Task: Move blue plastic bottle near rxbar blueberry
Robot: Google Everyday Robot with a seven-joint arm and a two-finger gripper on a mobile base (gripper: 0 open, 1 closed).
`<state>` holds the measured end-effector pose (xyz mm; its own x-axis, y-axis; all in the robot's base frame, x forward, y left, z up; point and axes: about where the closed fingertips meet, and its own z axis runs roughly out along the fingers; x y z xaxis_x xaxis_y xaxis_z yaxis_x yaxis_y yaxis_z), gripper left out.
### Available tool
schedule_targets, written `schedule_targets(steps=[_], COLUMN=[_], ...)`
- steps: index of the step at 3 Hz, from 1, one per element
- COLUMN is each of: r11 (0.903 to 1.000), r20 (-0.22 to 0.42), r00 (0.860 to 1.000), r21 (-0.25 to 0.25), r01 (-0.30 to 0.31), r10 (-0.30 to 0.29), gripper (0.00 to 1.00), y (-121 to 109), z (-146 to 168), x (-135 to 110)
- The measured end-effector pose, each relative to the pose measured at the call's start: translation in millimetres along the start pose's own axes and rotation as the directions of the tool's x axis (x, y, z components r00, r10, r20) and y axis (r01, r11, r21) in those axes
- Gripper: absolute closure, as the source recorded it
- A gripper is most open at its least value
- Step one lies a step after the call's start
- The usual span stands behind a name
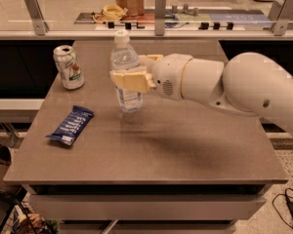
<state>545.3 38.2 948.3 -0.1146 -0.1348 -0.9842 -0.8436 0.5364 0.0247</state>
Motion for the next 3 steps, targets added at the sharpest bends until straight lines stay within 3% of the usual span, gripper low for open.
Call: schedule_targets(steps=[3], r11=[0.997], r20=[0.002], r00=[0.997], r21=[0.006], r01=[-0.078], r10=[0.078], gripper=[1.0], y=[29.3], z=[27.2], x=[36.1])
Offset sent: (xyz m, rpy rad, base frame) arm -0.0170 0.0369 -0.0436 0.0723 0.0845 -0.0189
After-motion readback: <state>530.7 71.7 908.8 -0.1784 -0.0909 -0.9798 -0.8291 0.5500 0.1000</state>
